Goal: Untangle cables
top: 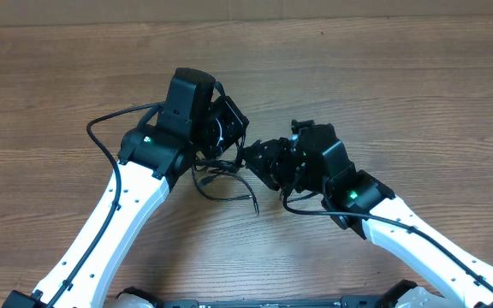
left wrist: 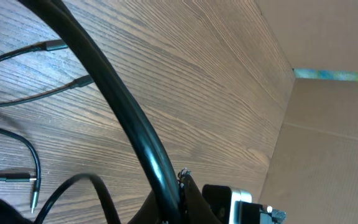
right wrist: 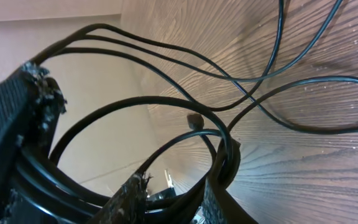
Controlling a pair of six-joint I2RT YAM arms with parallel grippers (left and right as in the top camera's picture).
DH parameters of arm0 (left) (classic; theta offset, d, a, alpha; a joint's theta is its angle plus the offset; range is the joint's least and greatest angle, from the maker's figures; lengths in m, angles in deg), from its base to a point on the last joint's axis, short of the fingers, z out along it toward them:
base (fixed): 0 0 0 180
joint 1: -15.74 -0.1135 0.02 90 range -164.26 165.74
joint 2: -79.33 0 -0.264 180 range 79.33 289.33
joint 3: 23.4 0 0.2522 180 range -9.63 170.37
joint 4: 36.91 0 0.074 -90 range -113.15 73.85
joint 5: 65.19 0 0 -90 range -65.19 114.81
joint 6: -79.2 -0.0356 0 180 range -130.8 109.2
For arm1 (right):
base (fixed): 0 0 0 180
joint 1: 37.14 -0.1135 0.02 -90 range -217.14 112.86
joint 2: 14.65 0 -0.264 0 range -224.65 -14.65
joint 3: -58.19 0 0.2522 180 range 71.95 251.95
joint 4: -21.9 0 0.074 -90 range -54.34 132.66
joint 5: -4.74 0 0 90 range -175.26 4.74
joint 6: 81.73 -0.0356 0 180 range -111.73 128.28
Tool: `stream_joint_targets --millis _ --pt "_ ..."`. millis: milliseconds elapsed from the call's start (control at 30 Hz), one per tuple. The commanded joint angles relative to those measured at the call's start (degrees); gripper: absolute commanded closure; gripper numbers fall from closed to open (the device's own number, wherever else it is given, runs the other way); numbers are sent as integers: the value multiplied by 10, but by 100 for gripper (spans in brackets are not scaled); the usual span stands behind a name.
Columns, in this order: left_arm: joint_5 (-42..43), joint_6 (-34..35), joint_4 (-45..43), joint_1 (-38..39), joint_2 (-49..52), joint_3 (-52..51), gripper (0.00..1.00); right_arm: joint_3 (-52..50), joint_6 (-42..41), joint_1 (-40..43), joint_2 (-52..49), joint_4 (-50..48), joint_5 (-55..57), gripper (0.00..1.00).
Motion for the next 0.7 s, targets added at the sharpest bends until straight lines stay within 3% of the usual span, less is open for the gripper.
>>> stream_joint_targets --millis 0,200,500,667 --pt "-6 18 -11 12 -2 9 96 5 3 -18 -3 -15 -27 70" --pt "-9 19 -9 13 -2 9 96 5 -10 -18 -3 -31 -28 44" --pt "12 10 -11 13 -3 9 96 5 -9 -18 -3 -1 -10 39" --pt "20 -63 -16 10 -27 9 96 5 -12 -17 -3 21 -2 35"
